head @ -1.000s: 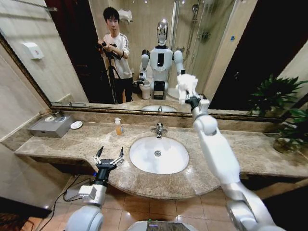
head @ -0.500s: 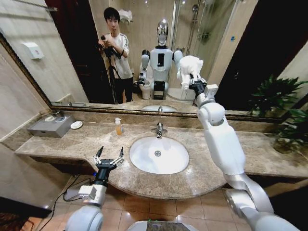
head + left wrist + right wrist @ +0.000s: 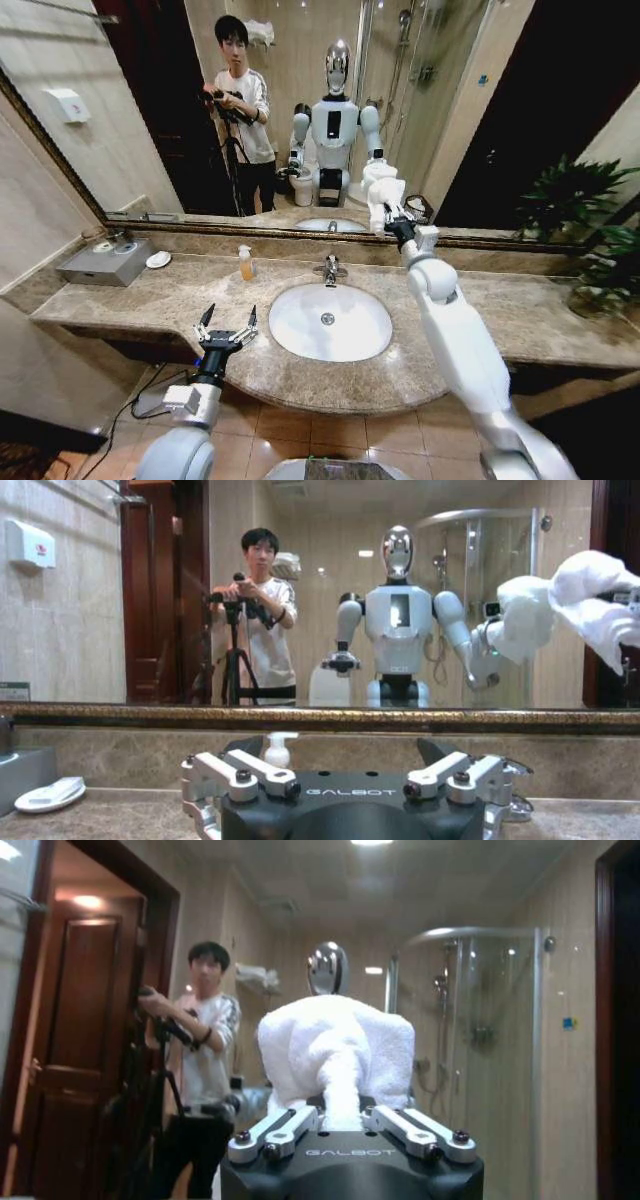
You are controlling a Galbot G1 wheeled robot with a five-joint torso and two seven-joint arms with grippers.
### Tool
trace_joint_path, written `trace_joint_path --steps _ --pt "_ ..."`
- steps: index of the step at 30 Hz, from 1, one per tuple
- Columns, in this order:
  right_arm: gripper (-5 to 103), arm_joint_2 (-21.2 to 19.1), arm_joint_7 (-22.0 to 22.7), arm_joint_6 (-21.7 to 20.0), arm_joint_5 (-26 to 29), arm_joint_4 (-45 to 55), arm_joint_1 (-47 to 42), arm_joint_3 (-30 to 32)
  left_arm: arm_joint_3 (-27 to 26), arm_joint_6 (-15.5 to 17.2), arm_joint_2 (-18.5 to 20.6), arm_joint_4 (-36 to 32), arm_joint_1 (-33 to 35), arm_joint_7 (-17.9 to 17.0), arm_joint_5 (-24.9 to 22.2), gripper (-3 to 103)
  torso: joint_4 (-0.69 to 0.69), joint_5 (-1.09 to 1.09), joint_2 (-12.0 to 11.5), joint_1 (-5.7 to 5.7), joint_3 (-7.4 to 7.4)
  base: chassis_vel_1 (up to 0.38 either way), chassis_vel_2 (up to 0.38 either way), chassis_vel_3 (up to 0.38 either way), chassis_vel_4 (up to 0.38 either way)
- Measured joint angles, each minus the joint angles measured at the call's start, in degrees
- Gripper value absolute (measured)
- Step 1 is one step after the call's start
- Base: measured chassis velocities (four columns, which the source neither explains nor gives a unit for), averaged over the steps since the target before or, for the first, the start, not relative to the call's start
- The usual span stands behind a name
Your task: Pick up the towel from the sink counter and wipe the mirror surface.
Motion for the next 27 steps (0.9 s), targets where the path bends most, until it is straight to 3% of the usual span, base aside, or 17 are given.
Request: trace_joint_path --steps 16,27 --pt "13 2.26 -0.39 -1.24 -2.81 3.59 -0.43 -0.93 0.0 0.0 0.0 0.0 0.0 0.0 0.0 100 0.0 0.01 0.0 0.0 0.0 0.002 0.003 -0.004 -0.003" --pt "13 2.34 -0.25 -1.41 -3.05 4.43 -1.54 -0.85 0.0 0.0 0.0 0.0 0.0 0.0 0.0 100 0.02 -0.02 0.0 0.01 0.01 0.122 0.121 -0.119 -0.11"
